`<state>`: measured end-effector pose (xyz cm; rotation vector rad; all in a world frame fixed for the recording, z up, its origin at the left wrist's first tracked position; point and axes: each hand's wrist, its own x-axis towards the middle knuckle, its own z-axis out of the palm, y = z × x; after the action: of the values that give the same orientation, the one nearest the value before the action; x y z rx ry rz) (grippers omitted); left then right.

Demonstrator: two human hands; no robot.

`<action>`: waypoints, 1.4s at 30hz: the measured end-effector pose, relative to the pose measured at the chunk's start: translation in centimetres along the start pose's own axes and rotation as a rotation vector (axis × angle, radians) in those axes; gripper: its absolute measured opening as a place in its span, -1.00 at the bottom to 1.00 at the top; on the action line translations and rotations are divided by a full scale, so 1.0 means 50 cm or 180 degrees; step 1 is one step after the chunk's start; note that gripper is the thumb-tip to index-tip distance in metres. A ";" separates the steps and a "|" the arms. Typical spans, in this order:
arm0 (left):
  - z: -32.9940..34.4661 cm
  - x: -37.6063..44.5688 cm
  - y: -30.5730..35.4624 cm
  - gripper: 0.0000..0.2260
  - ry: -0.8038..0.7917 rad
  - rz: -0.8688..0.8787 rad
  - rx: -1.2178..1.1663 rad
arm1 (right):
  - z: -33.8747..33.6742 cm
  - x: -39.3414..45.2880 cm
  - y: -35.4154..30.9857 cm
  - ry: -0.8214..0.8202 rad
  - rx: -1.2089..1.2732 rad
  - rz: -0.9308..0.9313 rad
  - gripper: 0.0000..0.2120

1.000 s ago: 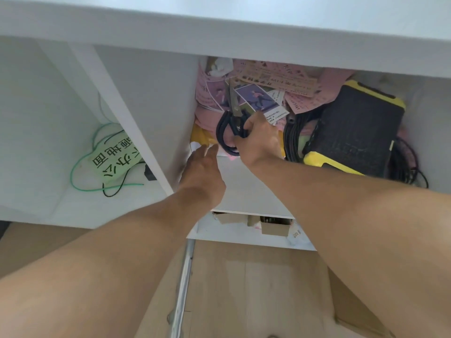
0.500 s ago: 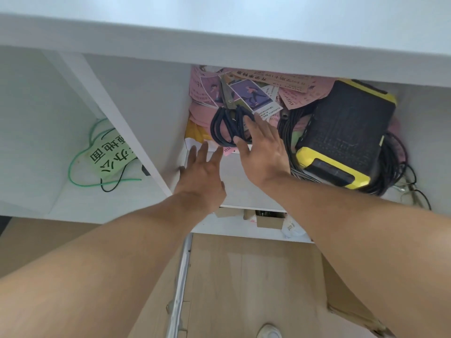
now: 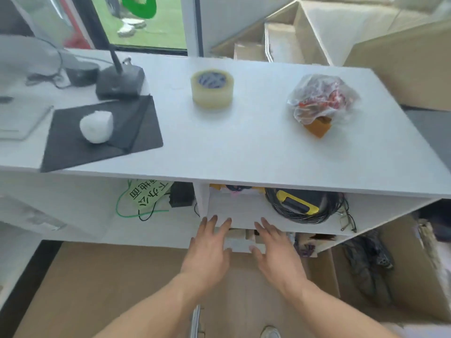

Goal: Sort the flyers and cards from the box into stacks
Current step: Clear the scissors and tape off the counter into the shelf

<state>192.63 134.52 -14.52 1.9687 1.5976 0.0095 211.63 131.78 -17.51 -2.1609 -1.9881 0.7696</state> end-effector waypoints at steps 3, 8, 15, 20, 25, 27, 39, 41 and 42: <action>-0.101 -0.082 0.006 -0.42 0.0151 0.0080 0.0013 | -0.075 -0.063 -0.086 0.0115 -0.0101 -0.0171 -0.41; -0.280 -0.154 -0.002 -0.41 0.0588 0.0252 0.0143 | -0.232 -0.092 -0.237 0.0553 0.0026 -0.0465 -0.40; -0.441 -0.156 0.016 -0.41 0.1096 0.0394 0.0162 | -0.368 -0.059 -0.341 0.0881 0.0153 -0.0601 -0.43; -0.473 -0.091 0.041 -0.41 0.1128 0.0336 0.0085 | -0.406 0.024 -0.353 0.0794 0.0010 -0.0644 -0.43; -0.484 0.027 0.058 -0.42 0.1032 0.0126 0.0027 | -0.422 0.173 -0.338 0.0565 -0.0054 -0.0659 -0.42; -0.487 0.081 0.063 -0.42 0.0992 0.0028 0.0017 | -0.434 0.252 -0.332 0.0486 -0.0191 -0.0818 -0.42; -0.521 0.309 0.072 -0.33 0.0812 -0.0582 0.0157 | -0.428 0.602 -0.338 0.0103 -0.0565 -0.1334 -0.17; -0.524 0.332 0.073 -0.32 0.0773 -0.0595 0.0190 | -0.410 0.610 -0.333 0.0239 -0.0595 -0.1394 -0.14; -0.526 0.341 0.073 -0.31 0.0748 -0.0618 0.0181 | -0.403 0.612 -0.331 0.0299 -0.0562 -0.1425 -0.16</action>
<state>191.04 160.93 2.68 1.9026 1.9552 0.1236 205.83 168.53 -2.23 -1.6823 -2.4339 0.4307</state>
